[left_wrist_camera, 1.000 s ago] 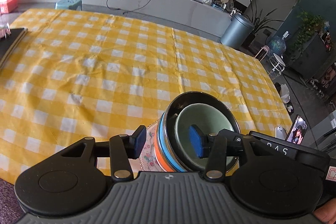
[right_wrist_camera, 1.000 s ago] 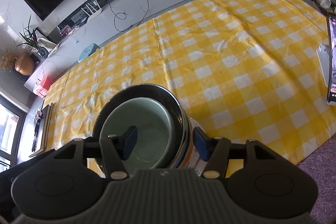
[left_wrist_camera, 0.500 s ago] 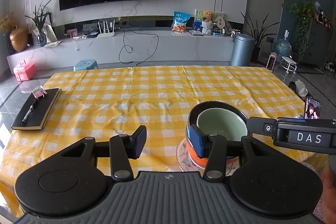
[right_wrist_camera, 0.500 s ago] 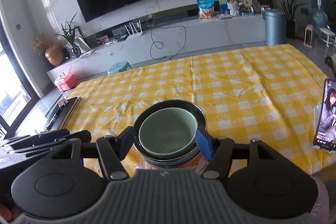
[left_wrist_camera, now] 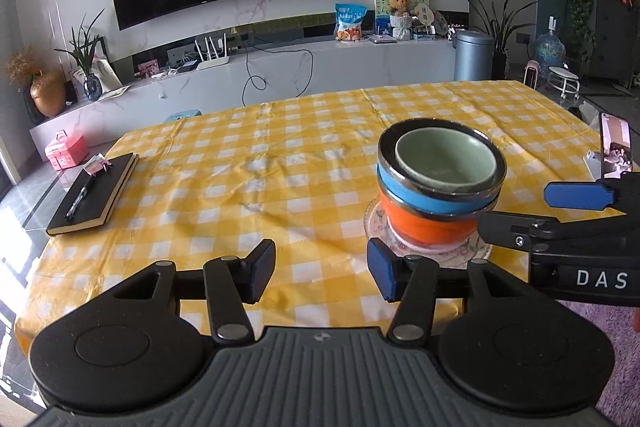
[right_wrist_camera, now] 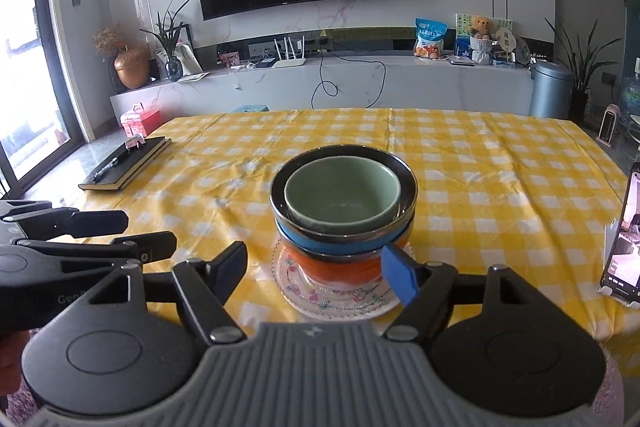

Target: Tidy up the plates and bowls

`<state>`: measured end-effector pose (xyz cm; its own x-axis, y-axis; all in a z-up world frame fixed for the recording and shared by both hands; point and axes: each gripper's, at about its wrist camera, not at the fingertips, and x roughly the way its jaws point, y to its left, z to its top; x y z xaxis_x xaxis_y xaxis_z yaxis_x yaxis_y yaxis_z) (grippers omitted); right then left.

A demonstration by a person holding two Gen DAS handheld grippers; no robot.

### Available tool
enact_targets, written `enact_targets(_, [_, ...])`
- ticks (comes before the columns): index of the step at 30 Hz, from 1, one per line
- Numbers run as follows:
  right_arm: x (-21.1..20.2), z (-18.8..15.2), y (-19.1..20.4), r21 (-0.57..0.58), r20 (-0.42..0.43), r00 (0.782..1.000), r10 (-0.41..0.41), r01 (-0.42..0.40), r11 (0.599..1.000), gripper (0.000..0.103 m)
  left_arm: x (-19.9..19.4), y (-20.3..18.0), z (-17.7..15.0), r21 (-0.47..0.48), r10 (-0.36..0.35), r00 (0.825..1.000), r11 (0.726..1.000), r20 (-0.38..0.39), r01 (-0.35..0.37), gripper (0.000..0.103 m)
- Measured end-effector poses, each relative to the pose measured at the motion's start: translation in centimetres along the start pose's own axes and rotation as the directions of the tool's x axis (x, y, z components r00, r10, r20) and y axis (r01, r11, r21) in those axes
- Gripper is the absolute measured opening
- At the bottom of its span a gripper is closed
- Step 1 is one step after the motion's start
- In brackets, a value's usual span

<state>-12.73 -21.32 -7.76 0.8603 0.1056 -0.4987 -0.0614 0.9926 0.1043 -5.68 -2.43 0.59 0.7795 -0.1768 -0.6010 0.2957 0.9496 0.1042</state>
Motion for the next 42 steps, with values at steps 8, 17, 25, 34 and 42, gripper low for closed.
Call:
enact_targets(8, [1.3,-2.4,0.5,0.003,-0.053,0.998,-0.032,0.033,0.999,0.074,0.7,-0.1,-3.0,-0.009,0.043,0.998,0.999,-0.041,-0.043,0.069])
enact_targets(17, [1.5,-2.8,1.2,-0.029,-0.054,0.997,-0.054,0.053,0.998,0.075,0.7,0.5,-3.5,-0.034,0.047,0.997,0.998,-0.054,-0.049,0.073])
enact_targets(25, [1.3,-2.8,1.4,-0.053,-0.040,0.998,-0.056,0.053,0.997,0.076,0.6,0.6,-3.4,-0.039,0.054,0.997,0.998,-0.057,-0.057,0.073])
enact_targets(34, [1.3,-2.9,1.5,-0.051,-0.042,0.997,-0.059,0.056,0.997,0.077,0.7,0.6,-3.4,-0.040,0.054,0.997,0.998,-0.058,-0.057,0.073])
enact_targets(42, [1.4,-2.9,1.4,-0.056,-0.047,0.997,-0.060,0.058,0.997,0.077,0.7,0.7,-3.5,-0.040,0.054,0.997,0.998,-0.060,-0.056,0.073])
